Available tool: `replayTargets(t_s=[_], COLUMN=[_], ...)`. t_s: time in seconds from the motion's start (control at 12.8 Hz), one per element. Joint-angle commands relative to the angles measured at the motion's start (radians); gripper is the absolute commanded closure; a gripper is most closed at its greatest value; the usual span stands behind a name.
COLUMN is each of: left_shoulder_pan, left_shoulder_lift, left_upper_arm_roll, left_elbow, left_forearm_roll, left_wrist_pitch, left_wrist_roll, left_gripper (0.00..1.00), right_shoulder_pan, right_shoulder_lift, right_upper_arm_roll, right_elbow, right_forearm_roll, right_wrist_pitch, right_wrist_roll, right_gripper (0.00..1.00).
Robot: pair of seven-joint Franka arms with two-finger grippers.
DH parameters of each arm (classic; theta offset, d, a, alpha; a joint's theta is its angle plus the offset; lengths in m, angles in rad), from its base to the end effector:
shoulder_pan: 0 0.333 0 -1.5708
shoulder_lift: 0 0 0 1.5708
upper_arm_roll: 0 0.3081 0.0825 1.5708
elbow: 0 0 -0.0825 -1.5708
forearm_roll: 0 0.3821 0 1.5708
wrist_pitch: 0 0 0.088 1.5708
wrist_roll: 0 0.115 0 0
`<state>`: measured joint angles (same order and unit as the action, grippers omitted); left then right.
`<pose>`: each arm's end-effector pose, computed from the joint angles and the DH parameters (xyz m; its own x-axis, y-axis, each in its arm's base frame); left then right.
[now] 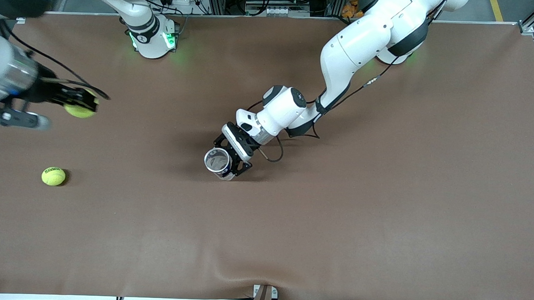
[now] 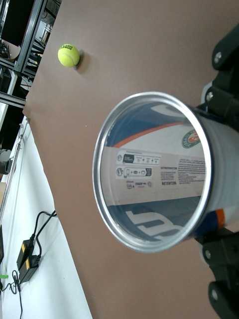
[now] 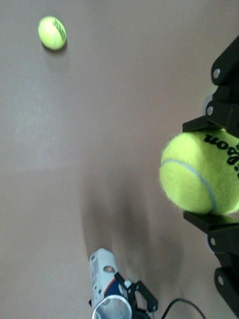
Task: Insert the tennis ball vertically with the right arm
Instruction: 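Lift the ball with the right gripper while the left gripper stands the can upright, then move the held ball with the right gripper over the can opening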
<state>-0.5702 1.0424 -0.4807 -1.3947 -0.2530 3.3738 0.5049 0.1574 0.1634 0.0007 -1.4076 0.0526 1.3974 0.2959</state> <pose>0.5053 -0.5776 0.2191 0.4329 -0.3464 0.8322 -0.7875 -0.5947 0.1621 0.5722 0.0980 0.5777 0.9749 -0.1307 -0.1804 -0.1328 -0.9911 -0.0001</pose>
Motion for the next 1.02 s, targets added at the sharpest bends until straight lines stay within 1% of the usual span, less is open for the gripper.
replayTargets(t_s=[0.0,0.08,0.16,0.39,0.55,0.7,0.94], left_shoulder_pan=[-0.023,-0.023,-0.026,-0.03,-0.031,-0.031,-0.031], left_shoulder_lift=[0.019,0.021,0.021,0.028,0.03,0.03,0.03], left_upper_arm_roll=[0.017,0.017,0.017,0.019,0.019,0.017,0.019], left_elbow=[0.026,0.026,0.026,0.025,0.025,0.025,0.025], left_forearm_roll=[-0.017,-0.017,-0.017,-0.017,-0.017,-0.017,-0.015], left_wrist_pitch=[0.027,0.032,0.033,0.044,0.047,0.056,0.056], left_wrist_roll=[-0.008,-0.008,-0.008,-0.008,-0.008,-0.008,-0.008], left_gripper=[0.19,0.19,0.19,0.19,0.19,0.19,0.19], right_shoulder_pan=[0.033,0.036,0.043,0.1,0.131,0.178,0.238], right_shoulder_lift=[0.05,0.067,0.089,0.117,0.157,0.202,0.263], right_upper_arm_roll=[-0.005,-0.005,-0.007,-0.004,-0.002,-0.004,-0.004], right_elbow=[0.007,0.01,0.016,0.018,0.022,0.029,0.045], right_forearm_roll=[0.053,0.109,0.143,0.155,0.153,0.15,0.15], right_wrist_pitch=[0.014,0.018,0.029,0.19,0.28,0.34,0.376], right_wrist_roll=[0.051,0.084,0.115,0.193,0.219,0.258,0.279], right_gripper=[1.0,1.0,1.0,1.0,1.0,1.0,1.0])
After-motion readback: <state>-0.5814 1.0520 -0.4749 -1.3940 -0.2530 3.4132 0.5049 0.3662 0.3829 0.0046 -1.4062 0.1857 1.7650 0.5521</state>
